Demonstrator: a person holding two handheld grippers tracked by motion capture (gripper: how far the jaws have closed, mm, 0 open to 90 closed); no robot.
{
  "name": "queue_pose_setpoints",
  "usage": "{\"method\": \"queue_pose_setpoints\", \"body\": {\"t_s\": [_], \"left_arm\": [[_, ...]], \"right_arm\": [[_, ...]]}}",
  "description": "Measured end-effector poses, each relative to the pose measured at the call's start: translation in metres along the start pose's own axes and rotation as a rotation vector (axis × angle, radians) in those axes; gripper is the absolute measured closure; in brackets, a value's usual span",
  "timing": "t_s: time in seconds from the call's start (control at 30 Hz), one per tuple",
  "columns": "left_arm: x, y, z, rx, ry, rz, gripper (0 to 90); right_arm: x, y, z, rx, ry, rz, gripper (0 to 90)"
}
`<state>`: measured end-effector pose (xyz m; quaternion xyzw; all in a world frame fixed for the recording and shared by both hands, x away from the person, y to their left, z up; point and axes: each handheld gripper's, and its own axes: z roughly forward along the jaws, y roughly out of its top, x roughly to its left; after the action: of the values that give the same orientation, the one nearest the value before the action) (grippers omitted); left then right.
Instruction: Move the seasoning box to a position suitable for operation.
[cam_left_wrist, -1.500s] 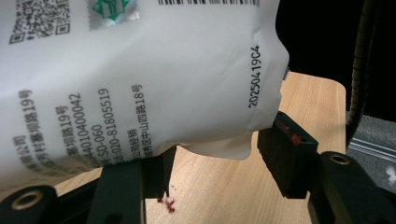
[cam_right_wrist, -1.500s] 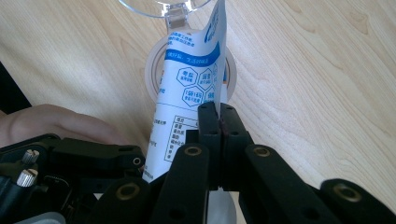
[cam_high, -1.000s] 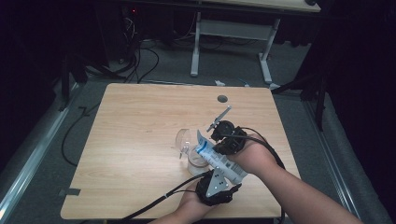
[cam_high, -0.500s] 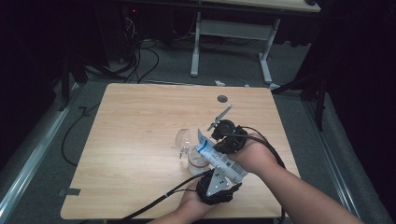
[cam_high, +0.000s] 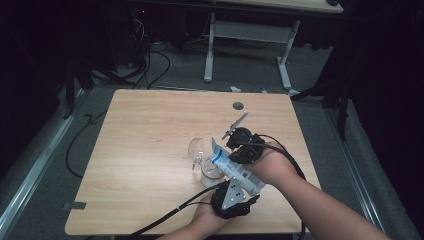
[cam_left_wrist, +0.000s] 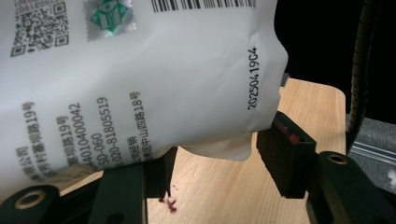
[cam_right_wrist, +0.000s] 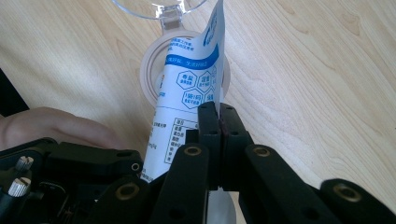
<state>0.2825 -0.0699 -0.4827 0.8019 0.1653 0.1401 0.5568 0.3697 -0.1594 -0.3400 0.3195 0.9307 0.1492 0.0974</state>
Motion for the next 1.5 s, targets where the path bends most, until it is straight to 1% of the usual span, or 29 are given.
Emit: {"method": "queue_pose_setpoints", "body": {"t_s": [0.4,0.47,0.53,0.57,0.6,0.67,0.7,0.73,0.83,0.87,0.9,1.1,1.13,1.17,1.33,1.37,1.5], "left_arm": [[0.0004,0.0006,-0.0001,-0.002,0.003,0.002,49.1],[0.0006,0.0008,-0.0001,-0.004,0.003,0.000,49.1],[0.0007,0.0007,-0.0002,-0.005,0.004,0.001,49.1],[0.0007,0.0007,-0.0002,-0.005,0.004,0.001,49.1],[0.0008,0.0007,-0.0002,-0.005,0.003,0.001,49.1],[0.0009,0.0009,-0.0003,-0.006,0.003,0.001,49.2],[0.0009,0.0010,-0.0004,-0.007,0.004,0.001,49.2],[0.0010,0.0011,-0.0005,-0.008,0.004,0.002,49.2],[0.0011,0.0015,-0.0009,-0.008,0.004,0.002,49.2],[0.0011,0.0017,-0.0010,-0.008,0.004,0.001,49.3],[0.0010,0.0018,-0.0010,-0.008,0.005,0.002,49.3],[0.0015,0.0023,-0.0010,-0.007,0.005,0.004,49.4],[0.0014,0.0024,-0.0010,-0.007,0.005,0.005,49.5],[0.0013,0.0024,-0.0010,-0.007,0.005,0.005,49.5],[0.0009,0.0034,-0.0017,-0.011,0.001,0.002,49.5],[0.0010,0.0037,-0.0017,-0.012,0.003,0.003,49.6],[0.0013,0.0041,-0.0016,-0.014,0.006,0.005,49.6]], "right_arm": [[0.0001,0.0010,-0.0006,0.000,0.001,0.000,90.0],[0.0002,0.0013,-0.0004,0.002,0.001,0.010,90.0],[-0.0003,0.0017,0.0000,-0.002,0.002,0.003,90.0],[0.0013,0.0018,-0.0005,0.006,-0.001,0.020,90.0],[0.0000,0.0021,-0.0001,0.002,-0.001,-0.001,90.0],[0.0001,0.0022,-0.0003,0.002,-0.002,0.000,90.0],[0.0014,0.0020,-0.0008,0.007,-0.003,0.019,90.0],[0.0006,0.0021,-0.0008,0.003,-0.003,0.007,90.0],[0.0005,0.0022,-0.0013,-0.001,-0.001,0.008,90.0],[0.0001,0.0023,-0.0014,-0.003,-0.001,0.001,90.0],[0.0006,0.0022,-0.0015,-0.002,-0.001,0.008,90.0],[0.0005,0.0022,-0.0013,-0.005,0.000,0.008,90.0],[-0.0004,0.0023,-0.0010,-0.008,0.000,-0.004,90.0],[-0.0006,0.0023,-0.0011,-0.005,0.000,-0.004,90.0],[-0.0012,0.0023,-0.0013,-0.010,0.006,-0.003,90.0],[-0.0008,0.0022,-0.0016,-0.008,0.006,0.005,90.0],[-0.0006,0.0028,-0.0024,-0.008,0.000,0.005,90.0]]}}
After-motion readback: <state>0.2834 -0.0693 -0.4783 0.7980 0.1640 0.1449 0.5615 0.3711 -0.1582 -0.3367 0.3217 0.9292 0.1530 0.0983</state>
